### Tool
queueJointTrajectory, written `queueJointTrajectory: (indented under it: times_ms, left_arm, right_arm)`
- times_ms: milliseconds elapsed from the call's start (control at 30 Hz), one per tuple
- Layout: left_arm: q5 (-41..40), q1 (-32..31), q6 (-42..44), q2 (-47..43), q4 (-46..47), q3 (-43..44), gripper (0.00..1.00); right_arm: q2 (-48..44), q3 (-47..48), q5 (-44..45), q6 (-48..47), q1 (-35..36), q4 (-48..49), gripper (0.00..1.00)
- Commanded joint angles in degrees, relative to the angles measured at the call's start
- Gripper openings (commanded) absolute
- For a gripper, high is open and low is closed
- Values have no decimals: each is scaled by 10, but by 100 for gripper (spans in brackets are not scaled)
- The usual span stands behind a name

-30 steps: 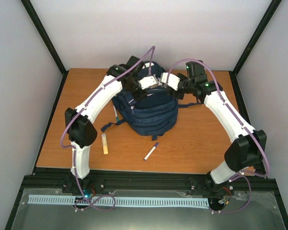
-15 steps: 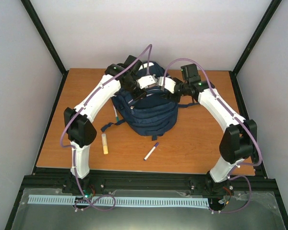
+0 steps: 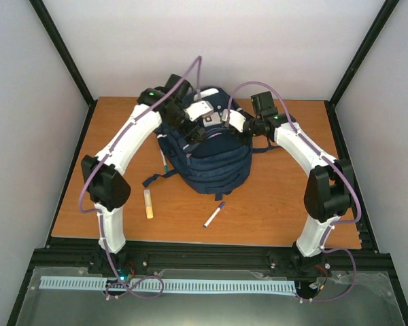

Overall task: Pack the student bag
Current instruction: Adjust the student bag at the center of the board.

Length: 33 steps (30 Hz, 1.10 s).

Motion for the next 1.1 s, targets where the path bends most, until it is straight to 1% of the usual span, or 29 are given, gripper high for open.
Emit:
queueJointTrajectory:
  times_ms: [0,33,67,100,200,267,300,367,400,467,600,733,767,867,933,1033,1067]
  left_arm:
    - [35,68,-69,-84,6,-23,87]
    - [45,88,-97,-102,20,-47,85]
    - [39,104,-126,-118,38,-81,81]
    - [22,116,-151,-132,53,-114,73]
    - [-6,134,-201,-152,78,-224,44]
    - [-13,138,-242,-148,90,-280,24]
    - [-14,139,-261,-141,98,-300,16]
    - [-2,139,-281,-115,117,-321,5]
    - [10,139,-287,-95,121,-313,3]
    - [38,138,-294,-35,124,-272,1]
    - [68,125,-273,89,114,-133,1]
    - [91,93,-249,183,111,-13,1]
    - [98,85,-242,200,109,17,2]
    - [107,68,-214,245,105,95,8]
    - [98,65,-197,263,100,143,12]
    - [48,67,-168,260,89,197,15]
    - [35,70,-162,250,80,211,18]
  right_arm:
    - [-26,5,26,33,-18,5,4]
    - [-39,-6,31,35,-22,6,4]
    - [-48,-16,37,34,-24,6,3]
    - [-59,-27,44,32,-25,4,3]
    - [-85,-49,53,25,-25,-18,3]
    - [-98,-54,60,24,-26,-40,3]
    - [-103,-56,59,19,-27,-53,3]
    - [-113,-63,64,10,-30,-73,3]
    - [-119,-68,69,8,-32,-78,3]
    - [-134,-79,78,8,-36,-85,3]
    - [-173,-112,99,13,-48,-88,3]
    - [-203,-144,109,19,-56,-95,3]
    - [-209,-149,109,19,-67,-98,3]
    - [-221,-155,108,17,-79,-111,3]
    - [-225,-161,110,21,-85,-112,3]
    - [-226,-168,107,54,-97,-99,3]
    - [-226,-168,102,70,-102,-93,3]
